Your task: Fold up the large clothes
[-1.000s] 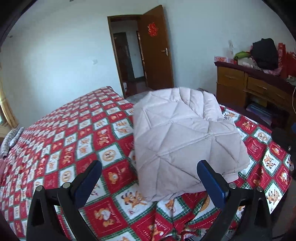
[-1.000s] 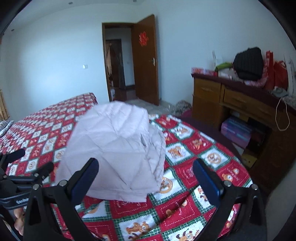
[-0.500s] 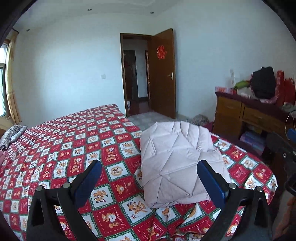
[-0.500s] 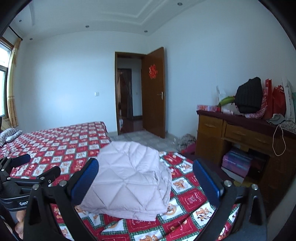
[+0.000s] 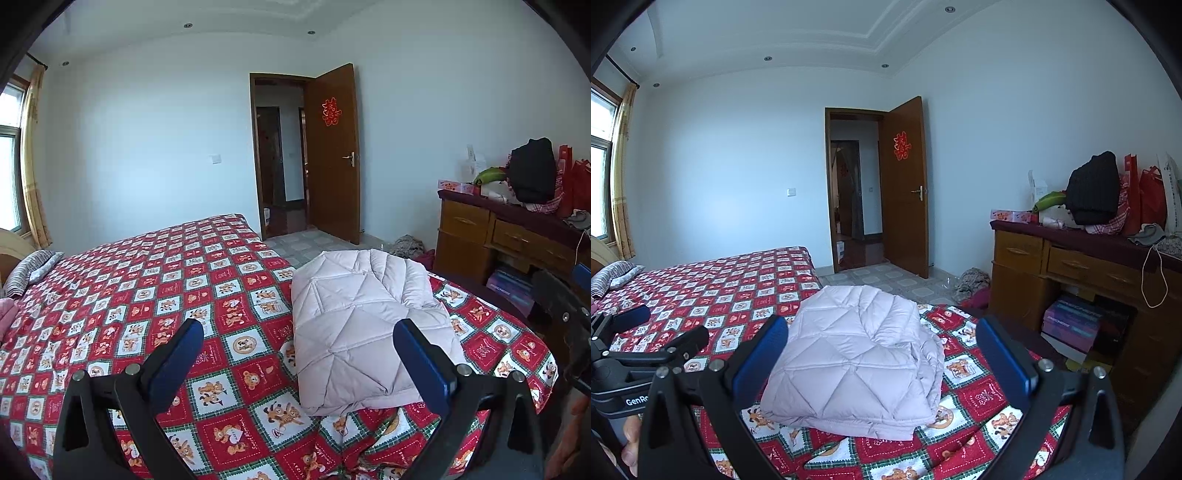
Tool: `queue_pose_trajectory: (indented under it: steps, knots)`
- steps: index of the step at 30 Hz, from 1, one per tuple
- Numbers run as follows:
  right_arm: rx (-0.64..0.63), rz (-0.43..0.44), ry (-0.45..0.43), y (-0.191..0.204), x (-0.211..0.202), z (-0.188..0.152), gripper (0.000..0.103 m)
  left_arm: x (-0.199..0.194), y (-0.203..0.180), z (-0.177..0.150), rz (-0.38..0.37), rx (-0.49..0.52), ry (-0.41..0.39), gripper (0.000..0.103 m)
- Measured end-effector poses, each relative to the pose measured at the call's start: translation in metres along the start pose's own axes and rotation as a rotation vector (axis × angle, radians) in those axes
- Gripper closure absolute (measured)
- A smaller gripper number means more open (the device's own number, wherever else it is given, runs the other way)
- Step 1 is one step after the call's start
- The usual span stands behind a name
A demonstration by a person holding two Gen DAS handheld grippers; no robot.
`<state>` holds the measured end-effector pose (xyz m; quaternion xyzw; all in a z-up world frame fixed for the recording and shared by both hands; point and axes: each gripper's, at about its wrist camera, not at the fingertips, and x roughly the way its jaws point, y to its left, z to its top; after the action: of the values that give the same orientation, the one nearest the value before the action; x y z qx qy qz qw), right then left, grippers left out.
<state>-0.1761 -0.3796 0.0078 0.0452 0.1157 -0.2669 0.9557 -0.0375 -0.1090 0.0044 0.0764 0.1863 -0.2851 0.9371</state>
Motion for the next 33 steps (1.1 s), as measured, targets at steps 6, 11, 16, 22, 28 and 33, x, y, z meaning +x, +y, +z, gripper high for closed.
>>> queue_pose_trajectory:
  steps: [6, 11, 16, 22, 28, 33]
  knots:
    - [0.007, -0.003, -0.003, 0.0012, -0.0022, -0.0001, 0.000, 0.0002, 0.0001, -0.0001, 0.004, 0.001, -0.002, 0.001]
    - [0.011, -0.004, -0.006, 0.0013, -0.0040, 0.0002, 0.000, 0.0001, 0.0018, -0.0003, 0.013, -0.004, -0.007, 0.001]
    - [0.012, -0.006, -0.006, 0.0016, -0.0053, 0.0004, 0.000, -0.0013, 0.0023, -0.0003, 0.018, -0.006, -0.012, 0.001]
    - [0.010, -0.009, -0.008, 0.0015, -0.0059, 0.0008, 0.000, -0.0012, 0.0012, 0.0000, 0.025, -0.003, -0.013, 0.001]
    - [0.011, -0.009, -0.008, 0.0000, -0.0049, 0.0011, 0.000, -0.0009, 0.0013, 0.0000, 0.032, -0.003, -0.020, 0.001]
    - [0.010, -0.020, -0.006, 0.0031, -0.0073, 0.0012, 0.000, 0.0013, 0.0019, 0.0013, 0.074, 0.015, -0.039, 0.001]
